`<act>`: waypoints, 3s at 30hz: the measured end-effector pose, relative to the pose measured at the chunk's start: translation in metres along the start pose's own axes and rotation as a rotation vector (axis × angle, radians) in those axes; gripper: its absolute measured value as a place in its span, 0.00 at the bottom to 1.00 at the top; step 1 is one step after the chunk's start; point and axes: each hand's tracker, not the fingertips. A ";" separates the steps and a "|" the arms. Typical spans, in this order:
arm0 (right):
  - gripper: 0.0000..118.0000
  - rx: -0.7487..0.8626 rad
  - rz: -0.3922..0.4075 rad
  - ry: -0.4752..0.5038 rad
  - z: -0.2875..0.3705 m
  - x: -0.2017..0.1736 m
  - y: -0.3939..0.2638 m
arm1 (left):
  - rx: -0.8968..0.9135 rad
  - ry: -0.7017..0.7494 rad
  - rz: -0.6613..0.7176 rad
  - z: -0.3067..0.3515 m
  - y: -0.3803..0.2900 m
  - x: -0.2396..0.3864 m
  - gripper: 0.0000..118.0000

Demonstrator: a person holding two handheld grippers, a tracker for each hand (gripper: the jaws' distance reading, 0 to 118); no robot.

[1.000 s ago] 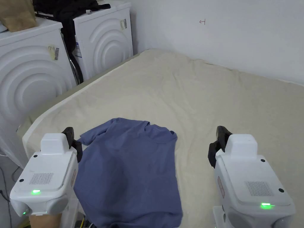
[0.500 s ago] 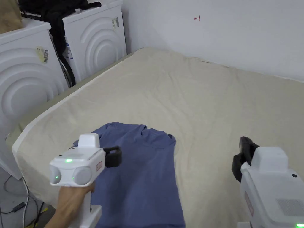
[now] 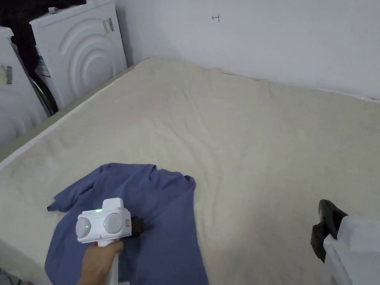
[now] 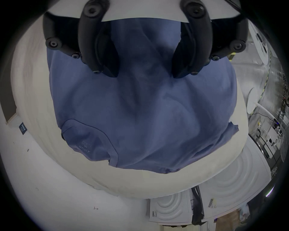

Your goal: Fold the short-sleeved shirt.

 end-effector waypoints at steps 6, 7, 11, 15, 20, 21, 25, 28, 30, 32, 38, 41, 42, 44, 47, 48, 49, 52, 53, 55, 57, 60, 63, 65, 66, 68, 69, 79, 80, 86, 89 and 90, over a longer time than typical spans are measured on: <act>0.01 -0.013 -0.024 -0.019 0.003 0.015 -0.005 | 0.023 0.005 -0.090 0.006 0.000 0.008 0.00; 0.01 -0.011 -0.029 -0.022 0.005 0.018 -0.005 | 0.030 -0.001 -0.088 0.012 0.001 0.006 0.00; 0.01 0.002 -0.055 -0.027 0.016 0.028 -0.005 | 0.173 -0.157 -0.005 0.062 0.004 0.003 0.00; 0.01 0.025 -0.073 -0.038 0.032 0.039 -0.002 | 0.309 -0.299 -0.023 0.128 0.017 0.022 0.00; 0.01 0.059 -0.109 -0.063 0.060 0.058 0.000 | 0.455 -0.476 -0.135 0.222 0.040 0.081 0.00; 0.01 0.071 -0.115 -0.073 0.069 0.065 0.000 | 0.469 -0.517 -0.184 0.241 0.045 0.098 0.00; 0.01 0.111 -0.126 -0.121 0.100 0.088 0.001 | 0.538 -0.644 -0.308 0.301 0.051 0.164 0.00; 0.01 0.133 -0.127 -0.172 0.125 0.112 0.000 | 0.553 -0.745 -0.376 0.336 0.046 0.218 0.00; 0.01 0.144 -0.118 -0.216 0.140 0.127 -0.002 | 0.561 -0.795 -0.417 0.350 0.041 0.251 0.00; 0.01 0.147 -0.109 -0.258 0.154 0.143 -0.004 | 0.560 -0.837 -0.460 0.361 0.032 0.285 0.00; 0.01 0.142 -0.120 -0.378 0.190 0.184 -0.016 | 0.490 -0.966 -0.587 0.366 -0.011 0.367 0.00; 0.01 0.128 -0.130 -0.417 0.202 0.198 -0.023 | 0.383 -1.008 -0.630 0.348 -0.043 0.398 0.00; 0.01 0.122 -0.132 -0.429 0.205 0.202 -0.026 | 0.346 -1.007 -0.650 0.333 -0.053 0.406 0.00; 0.01 0.113 -0.138 -0.446 0.209 0.208 -0.031 | 0.290 -0.975 -0.717 0.307 -0.078 0.420 0.00; 0.01 0.096 -0.153 -0.461 0.213 0.213 -0.039 | 0.167 -0.906 -0.787 0.263 -0.116 0.431 0.00; 0.01 0.089 -0.156 -0.466 0.213 0.214 -0.042 | 0.118 -0.881 -0.801 0.245 -0.128 0.433 0.00; 0.01 0.081 -0.159 -0.470 0.213 0.215 -0.045 | 0.070 -0.853 -0.818 0.227 -0.139 0.433 0.00; 0.01 0.058 -0.169 -0.470 0.211 0.215 -0.053 | -0.035 -0.738 -0.875 0.181 -0.172 0.432 0.00; 0.01 0.052 -0.172 -0.468 0.210 0.215 -0.055 | -0.058 -0.694 -0.898 0.167 -0.181 0.432 0.00; 0.01 0.040 -0.177 -0.463 0.208 0.214 -0.059 | -0.112 -0.610 -0.938 0.141 -0.203 0.430 0.00; 0.01 0.030 -0.178 -0.460 0.206 0.213 -0.061 | -0.136 -0.530 -0.960 0.120 -0.218 0.429 0.00; 0.01 0.021 -0.174 -0.453 0.206 0.211 -0.062 | -0.087 -0.567 -0.868 0.125 -0.221 0.420 0.01; 0.01 0.019 -0.168 -0.446 0.204 0.208 -0.059 | -0.044 -0.583 -0.833 0.140 -0.212 0.416 0.47; 0.01 0.026 -0.165 -0.441 0.204 0.206 -0.055 | 0.016 -0.589 -0.776 0.153 -0.203 0.410 0.94; 0.01 0.033 -0.166 -0.439 0.204 0.204 -0.053 | 0.051 -0.595 -0.739 0.164 -0.198 0.404 1.00; 0.01 0.046 -0.167 -0.432 0.204 0.202 -0.047 | 0.149 -0.651 -0.658 0.187 -0.181 0.390 0.97; 0.01 0.053 -0.165 -0.428 0.204 0.200 -0.043 | 0.189 -0.678 -0.613 0.198 -0.171 0.384 0.96; 0.02 0.149 -0.154 -0.392 0.198 0.182 -0.005 | 0.688 -0.645 -0.404 0.297 -0.095 0.293 0.96; 0.02 0.154 -0.153 -0.390 0.197 0.181 -0.003 | 0.723 -0.617 -0.397 0.300 -0.093 0.285 0.96; 0.02 0.194 -0.152 -0.380 0.191 0.173 0.009 | 0.916 -0.490 -0.388 0.302 -0.092 0.242 0.68; 0.02 0.203 -0.150 -0.373 0.189 0.171 0.011 | 0.924 -0.490 -0.377 0.302 -0.094 0.227 0.14; 0.02 0.204 -0.150 -0.370 0.189 0.170 0.011 | 0.928 -0.487 -0.373 0.300 -0.093 0.225 0.00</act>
